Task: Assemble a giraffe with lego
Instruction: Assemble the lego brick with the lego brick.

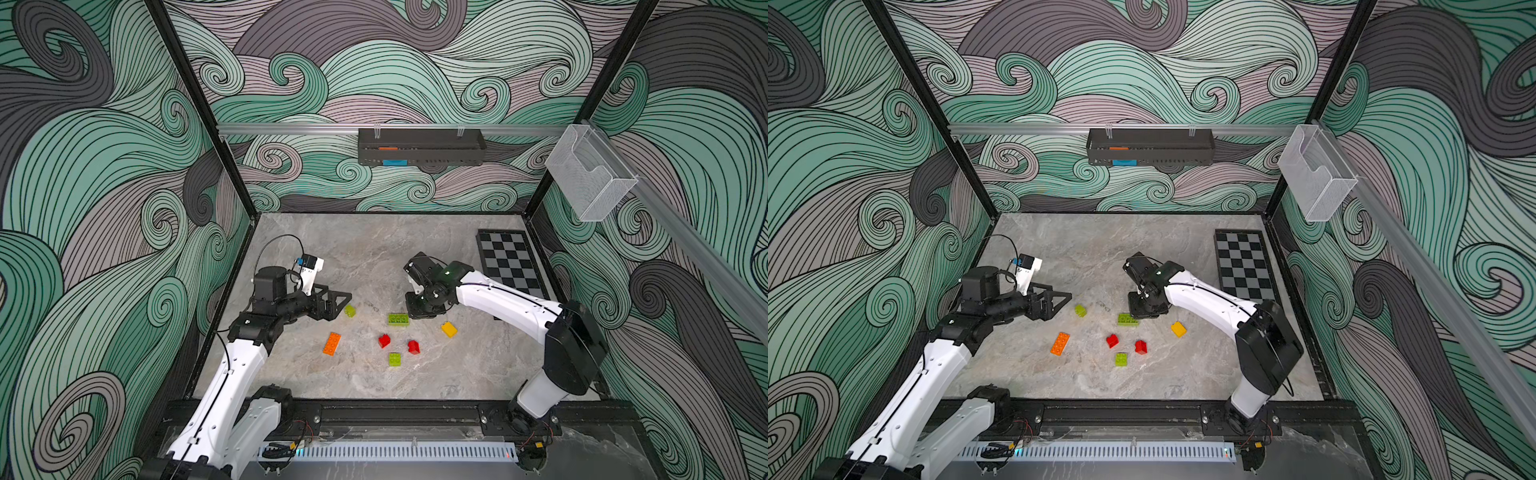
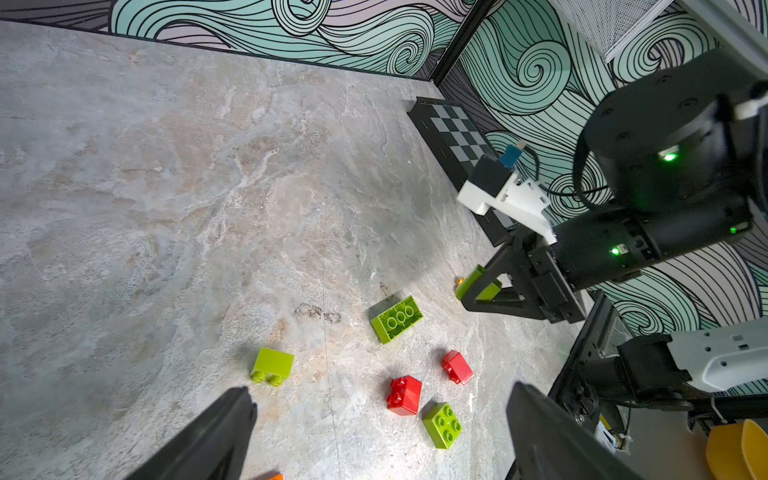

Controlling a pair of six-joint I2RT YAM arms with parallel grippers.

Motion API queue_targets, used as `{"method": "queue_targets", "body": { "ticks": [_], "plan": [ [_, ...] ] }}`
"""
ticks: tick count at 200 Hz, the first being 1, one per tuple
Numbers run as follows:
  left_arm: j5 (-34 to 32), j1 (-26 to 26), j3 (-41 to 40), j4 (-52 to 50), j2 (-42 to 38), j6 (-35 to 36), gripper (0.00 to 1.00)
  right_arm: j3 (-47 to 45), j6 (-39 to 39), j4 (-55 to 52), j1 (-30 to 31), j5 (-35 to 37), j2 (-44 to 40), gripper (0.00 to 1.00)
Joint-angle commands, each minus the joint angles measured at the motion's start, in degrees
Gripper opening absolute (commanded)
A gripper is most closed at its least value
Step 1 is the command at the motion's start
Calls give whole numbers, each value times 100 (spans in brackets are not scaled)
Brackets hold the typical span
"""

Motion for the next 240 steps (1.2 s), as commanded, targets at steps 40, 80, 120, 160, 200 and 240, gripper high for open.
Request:
{"method": "queue_targets", "body": {
  "ticks": [40,80,120,160,200,240],
  "plan": [
    [61,18,30,60,-62,172,99,216,328,565,68,441,638,6],
    [54,18,12,55,-71,192,99,339,320,563,151,491,983,9],
    [67,18,-17,88,-72,194,99,286,347,558,181,616,1060,16],
    [69,18,-13,80,-87,198,99,277,347,545,182,653,1140,21],
    [62,18,-13,77,-89,198,99,207,369,519,208,687,1100,26],
    [69,18,-13,79,-107,198,99,272,382,511,279,666,1247,28]
  ]
}}
